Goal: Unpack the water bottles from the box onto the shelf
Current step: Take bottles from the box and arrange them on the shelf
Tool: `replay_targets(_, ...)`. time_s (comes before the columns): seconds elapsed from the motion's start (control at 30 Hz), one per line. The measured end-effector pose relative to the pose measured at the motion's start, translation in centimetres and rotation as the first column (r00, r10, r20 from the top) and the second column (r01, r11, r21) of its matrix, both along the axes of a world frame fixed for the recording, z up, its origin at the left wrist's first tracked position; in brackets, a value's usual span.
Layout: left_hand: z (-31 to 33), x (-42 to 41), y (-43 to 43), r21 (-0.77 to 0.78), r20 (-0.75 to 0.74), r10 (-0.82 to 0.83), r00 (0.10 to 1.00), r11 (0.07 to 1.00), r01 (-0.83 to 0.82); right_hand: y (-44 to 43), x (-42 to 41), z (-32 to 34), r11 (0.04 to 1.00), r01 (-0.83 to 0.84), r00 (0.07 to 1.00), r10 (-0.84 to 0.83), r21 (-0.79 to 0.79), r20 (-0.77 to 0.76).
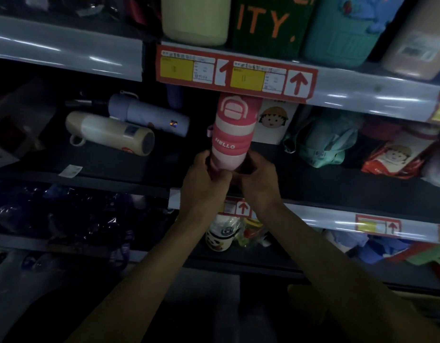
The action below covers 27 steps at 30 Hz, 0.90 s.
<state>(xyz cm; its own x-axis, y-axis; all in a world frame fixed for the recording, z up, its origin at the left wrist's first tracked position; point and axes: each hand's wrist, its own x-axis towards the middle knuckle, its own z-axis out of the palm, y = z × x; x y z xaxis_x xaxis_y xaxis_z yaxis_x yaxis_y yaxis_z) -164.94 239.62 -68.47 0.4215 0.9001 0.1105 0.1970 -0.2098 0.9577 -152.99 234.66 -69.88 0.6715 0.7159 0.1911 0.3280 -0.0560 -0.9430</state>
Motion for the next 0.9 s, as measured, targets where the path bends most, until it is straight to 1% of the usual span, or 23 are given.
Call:
replay_targets(0.07, -0.2, 0.2, 0.0, -0.003, 0.0, 0.015, 1.0, 1.0, -0.015, 0.0, 0.0, -0.1, 1.0, -0.005, 1.0, 0.005, 0.0, 0.0)
replay_targets(0.17, -0.1, 0.1, 0.0, 0.0, -0.006, 0.018, 1.0, 1.0, -0.018, -0.1, -0.1, -0.1, 1.0, 0.0, 0.999, 0.0, -0.001, -0.043)
replay_targets(0.27, 0.1, -0.3, -0.1, -0.009, -0.02, -0.007, 1.0, 1.0, 0.007, -0.2, -0.2, 0.1, 1.0, -0.009, 0.997, 0.009, -0.005, -0.073)
replay_targets(0.37, 0.3, -0.8, -0.1, -0.011, -0.023, -0.047, 0.999, 0.999, 0.047, -0.6, -0.1, 0.4, 0.999, -0.038, 0.997, 0.037, -0.011, -0.073)
replay_targets(0.6, 0.6, -2.2, -0.5, 0.037, -0.072, -0.061, 0.996, 0.997, 0.064, -2.1, 0.4, 1.1, 0.996, -0.081, 0.995, 0.078, -0.04, -0.063)
replay_targets(0.67, 0.6, -2.9, -0.7, 0.069, -0.114, -0.06, 0.992, 0.995, 0.068, -2.8, 0.6, 1.4, 0.995, -0.096, 0.994, 0.094, -0.042, -0.051)
replay_targets(0.77, 0.5, -3.9, -1.2, 0.177, -0.221, -0.029, 0.975, 0.982, 0.069, -4.3, 0.7, 2.4, 0.99, -0.1, 0.994, 0.095, -0.097, -0.061)
replay_targets(0.83, 0.7, -4.5, -1.9, 0.242, -0.287, -0.016, 0.958, 0.966, 0.089, -5.6, 0.7, 3.1, 0.982, -0.108, 0.994, 0.108, -0.153, -0.011)
replay_targets(0.9, 1.1, -5.1, -2.8, 0.305, -0.327, -0.049, 0.944, 0.94, 0.155, -7.3, 0.6, 3.9, 0.972, -0.108, 0.991, 0.122, -0.21, 0.053)
